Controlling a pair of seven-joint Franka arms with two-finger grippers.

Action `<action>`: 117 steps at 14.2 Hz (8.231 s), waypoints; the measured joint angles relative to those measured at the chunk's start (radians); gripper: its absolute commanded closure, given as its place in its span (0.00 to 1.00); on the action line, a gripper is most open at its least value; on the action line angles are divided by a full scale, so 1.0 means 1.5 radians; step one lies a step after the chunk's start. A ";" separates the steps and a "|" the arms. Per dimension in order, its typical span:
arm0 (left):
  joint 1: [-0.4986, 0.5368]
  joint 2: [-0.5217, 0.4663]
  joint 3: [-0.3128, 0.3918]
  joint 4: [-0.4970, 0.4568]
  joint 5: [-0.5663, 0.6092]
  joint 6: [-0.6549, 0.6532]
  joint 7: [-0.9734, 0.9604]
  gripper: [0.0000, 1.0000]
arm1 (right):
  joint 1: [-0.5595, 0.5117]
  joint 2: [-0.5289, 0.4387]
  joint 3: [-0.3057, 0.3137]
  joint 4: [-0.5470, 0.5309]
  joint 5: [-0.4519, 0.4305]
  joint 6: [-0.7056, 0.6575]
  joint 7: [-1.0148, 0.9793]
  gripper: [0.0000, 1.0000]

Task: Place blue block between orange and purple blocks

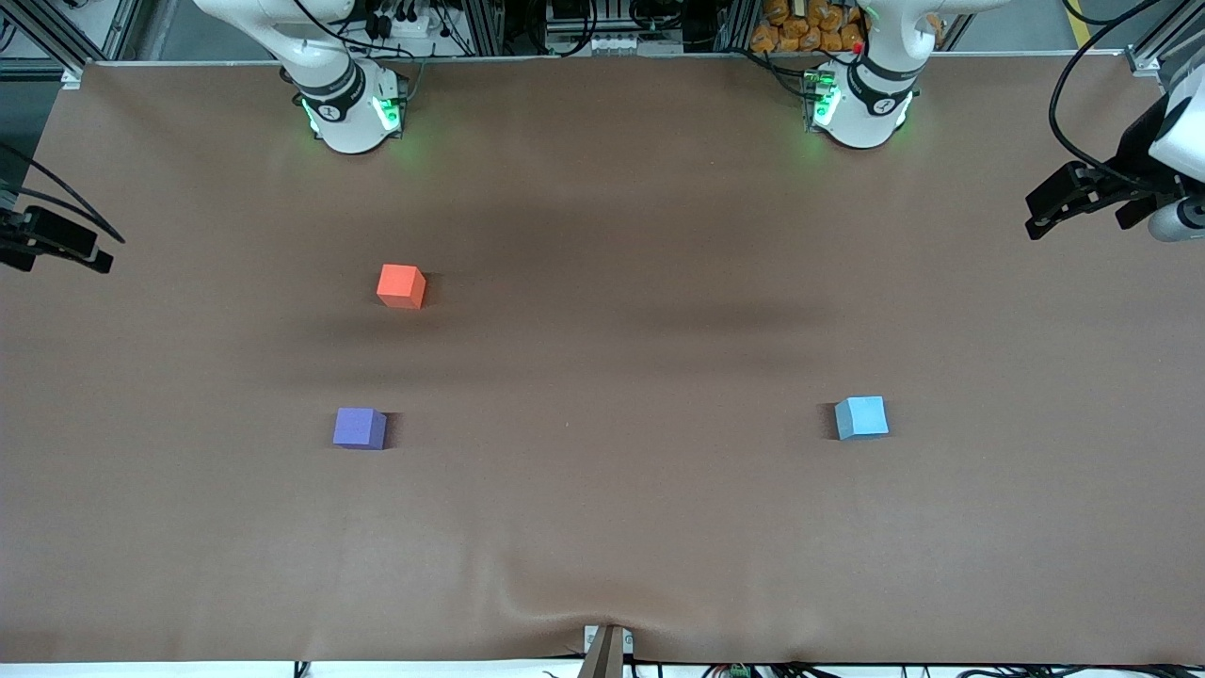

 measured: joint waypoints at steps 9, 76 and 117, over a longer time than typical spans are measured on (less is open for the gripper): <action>0.000 0.006 0.008 0.004 -0.019 -0.003 0.008 0.00 | 0.000 0.000 0.002 0.008 0.000 0.016 0.000 0.00; -0.178 0.462 -0.139 -0.004 -0.032 0.519 -0.175 1.00 | 0.025 -0.001 0.012 0.033 0.004 -0.050 0.000 0.00; -0.036 0.080 -0.002 0.043 0.004 0.040 -0.045 0.00 | 0.547 0.405 0.018 0.003 0.019 0.379 0.434 0.00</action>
